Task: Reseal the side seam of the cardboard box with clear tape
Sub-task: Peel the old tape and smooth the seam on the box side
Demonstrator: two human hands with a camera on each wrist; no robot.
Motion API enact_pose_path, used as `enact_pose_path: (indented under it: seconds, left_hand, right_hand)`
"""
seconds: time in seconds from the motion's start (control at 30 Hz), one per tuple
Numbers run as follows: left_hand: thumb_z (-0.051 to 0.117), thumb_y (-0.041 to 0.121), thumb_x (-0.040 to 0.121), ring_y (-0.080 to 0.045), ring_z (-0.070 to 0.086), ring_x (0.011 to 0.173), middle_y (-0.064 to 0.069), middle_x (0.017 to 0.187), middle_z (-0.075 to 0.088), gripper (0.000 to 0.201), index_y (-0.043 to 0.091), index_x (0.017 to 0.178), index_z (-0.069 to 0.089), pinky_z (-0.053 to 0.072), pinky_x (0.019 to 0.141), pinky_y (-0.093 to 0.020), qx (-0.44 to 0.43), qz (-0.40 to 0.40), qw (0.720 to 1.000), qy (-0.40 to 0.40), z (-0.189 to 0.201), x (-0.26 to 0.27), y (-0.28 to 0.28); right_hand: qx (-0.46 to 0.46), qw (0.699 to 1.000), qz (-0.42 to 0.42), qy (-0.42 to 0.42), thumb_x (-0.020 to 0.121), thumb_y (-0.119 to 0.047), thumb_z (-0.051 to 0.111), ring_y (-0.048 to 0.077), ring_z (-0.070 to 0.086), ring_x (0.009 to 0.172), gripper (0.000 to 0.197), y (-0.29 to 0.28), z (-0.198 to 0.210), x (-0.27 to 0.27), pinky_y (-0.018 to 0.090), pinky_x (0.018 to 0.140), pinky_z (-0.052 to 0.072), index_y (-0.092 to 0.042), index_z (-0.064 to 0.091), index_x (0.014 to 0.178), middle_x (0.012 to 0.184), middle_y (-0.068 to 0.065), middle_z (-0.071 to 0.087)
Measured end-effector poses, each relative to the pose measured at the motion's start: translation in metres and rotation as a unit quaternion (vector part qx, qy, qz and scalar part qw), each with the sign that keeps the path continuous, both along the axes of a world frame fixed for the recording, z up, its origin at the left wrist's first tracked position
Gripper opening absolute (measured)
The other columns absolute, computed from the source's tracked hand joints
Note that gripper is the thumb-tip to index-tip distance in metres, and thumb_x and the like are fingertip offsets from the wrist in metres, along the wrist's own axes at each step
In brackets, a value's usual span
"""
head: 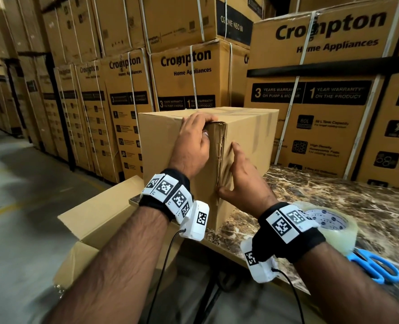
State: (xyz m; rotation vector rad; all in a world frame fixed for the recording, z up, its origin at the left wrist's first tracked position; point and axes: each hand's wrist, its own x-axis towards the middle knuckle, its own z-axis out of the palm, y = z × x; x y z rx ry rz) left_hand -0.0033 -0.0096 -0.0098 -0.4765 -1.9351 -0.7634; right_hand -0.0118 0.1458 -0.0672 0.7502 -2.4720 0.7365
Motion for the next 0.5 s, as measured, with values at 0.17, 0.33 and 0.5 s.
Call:
enact_pose_path:
  seconds: [0.17, 0.33, 0.5]
  left_hand:
    - [0.043, -0.002, 0.089, -0.017, 0.048, 0.12, -0.003, 0.123, 0.056, 0.039, 0.013, 0.123, 0.056, 0.039, 0.108, -0.039, -0.002, -0.001, 1.0, -0.004, 0.001, 0.0, -0.001]
    - [0.042, -0.002, 0.089, -0.019, 0.049, 0.12, -0.004, 0.122, 0.057, 0.039, 0.013, 0.122, 0.056, 0.04, 0.107, -0.04, 0.007, 0.001, 1.0, -0.002, -0.001, -0.001, 0.0]
    - [0.043, -0.002, 0.089, -0.018, 0.048, 0.12, -0.004, 0.124, 0.057, 0.039, 0.014, 0.123, 0.056, 0.04, 0.107, -0.039, -0.002, 0.002, 1.0, -0.007, 0.001, 0.001, -0.002]
  right_hand:
    - [-0.021, 0.999, 0.019, -0.016, 0.079, -0.032, 0.076, 0.022, 0.048, 0.127, 0.112, 0.005, -0.001, 0.003, 0.042, 0.11, 0.041, -0.025, -0.007, 0.153, 0.148, 0.01, 0.038]
    - [-0.015, 0.999, -0.028, -0.01, 0.079, -0.032, 0.075, 0.026, 0.042, 0.129, 0.109, -0.006, -0.005, 0.012, 0.039, 0.11, 0.039, -0.019, -0.005, 0.153, 0.148, 0.011, 0.034]
    - [0.006, 1.0, -0.026, -0.015, 0.08, -0.025, 0.074, 0.03, 0.034, 0.134, 0.108, -0.01, -0.002, 0.013, 0.034, 0.114, 0.029, -0.008, -0.005, 0.152, 0.149, 0.018, 0.029]
